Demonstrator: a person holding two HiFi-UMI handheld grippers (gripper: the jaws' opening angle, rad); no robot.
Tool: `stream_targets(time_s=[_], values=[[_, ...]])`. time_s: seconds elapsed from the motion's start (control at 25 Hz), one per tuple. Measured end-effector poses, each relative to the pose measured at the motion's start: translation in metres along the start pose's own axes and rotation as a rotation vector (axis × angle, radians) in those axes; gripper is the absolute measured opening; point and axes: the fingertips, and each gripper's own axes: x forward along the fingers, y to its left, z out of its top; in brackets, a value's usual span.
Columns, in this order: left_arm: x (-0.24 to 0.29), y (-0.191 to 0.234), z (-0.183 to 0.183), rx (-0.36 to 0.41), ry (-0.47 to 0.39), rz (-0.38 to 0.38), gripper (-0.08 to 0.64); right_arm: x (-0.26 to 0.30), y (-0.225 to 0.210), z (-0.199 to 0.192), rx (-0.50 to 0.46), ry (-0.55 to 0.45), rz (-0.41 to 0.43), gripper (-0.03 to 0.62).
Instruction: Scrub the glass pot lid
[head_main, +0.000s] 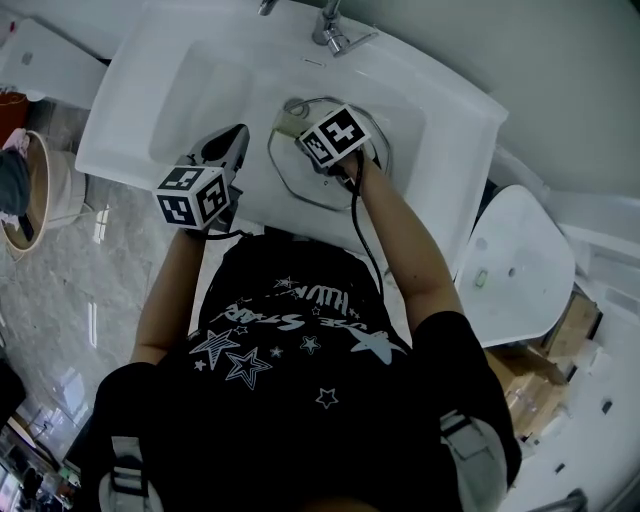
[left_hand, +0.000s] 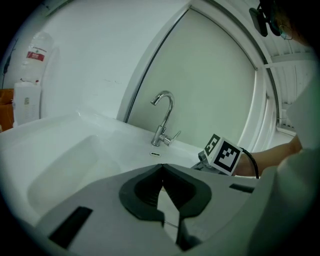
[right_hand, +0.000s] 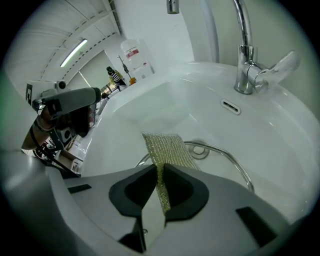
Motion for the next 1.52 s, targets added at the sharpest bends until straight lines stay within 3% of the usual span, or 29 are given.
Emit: stream_targets(time_s=[0.76,1.08,1.52], values=[[-0.04,-0.048,-0.037,-0.058,-0.037,0.113,0.009,-0.027,0.053,-0.062,-0.226,0.03,0.124,0.054],[-0.046,-0.064,-0.052,-0.066,-0.031,0.127,0.009,-0.038,0.072,-0.094,-0.377,0.073,0.155,0.055],[-0.048,-0.086,-0.054,-0.047,-0.037,0.114,0.009,-0.059,0.086,-0.132,-0.403,0.139,0.229,0.055]])
